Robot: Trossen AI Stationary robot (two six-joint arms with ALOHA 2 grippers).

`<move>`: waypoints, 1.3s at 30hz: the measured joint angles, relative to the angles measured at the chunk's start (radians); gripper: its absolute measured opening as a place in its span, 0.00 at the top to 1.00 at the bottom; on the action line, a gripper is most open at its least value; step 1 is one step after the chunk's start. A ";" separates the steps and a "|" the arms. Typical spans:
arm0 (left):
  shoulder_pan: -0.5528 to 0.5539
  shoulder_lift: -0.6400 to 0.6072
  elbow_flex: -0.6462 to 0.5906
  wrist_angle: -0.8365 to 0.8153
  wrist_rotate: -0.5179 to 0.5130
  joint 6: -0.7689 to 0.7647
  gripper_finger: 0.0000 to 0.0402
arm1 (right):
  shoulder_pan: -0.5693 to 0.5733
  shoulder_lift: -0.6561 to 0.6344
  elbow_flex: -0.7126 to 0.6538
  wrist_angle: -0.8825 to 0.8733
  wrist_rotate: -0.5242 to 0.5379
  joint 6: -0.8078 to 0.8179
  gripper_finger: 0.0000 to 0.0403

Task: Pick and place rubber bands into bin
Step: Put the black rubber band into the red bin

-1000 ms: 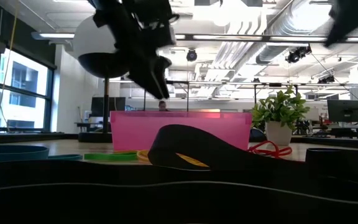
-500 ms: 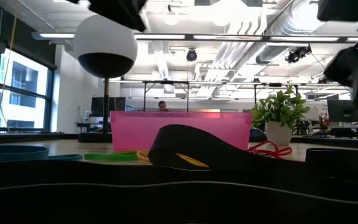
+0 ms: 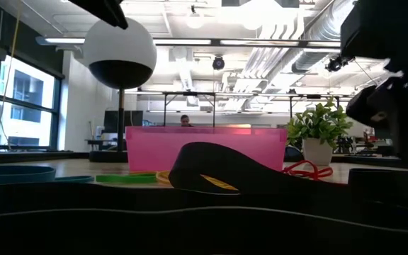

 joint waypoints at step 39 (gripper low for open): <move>-0.010 -0.004 0.000 -0.016 -0.034 -0.019 0.68 | -0.042 0.053 0.207 -0.260 0.159 -0.006 0.99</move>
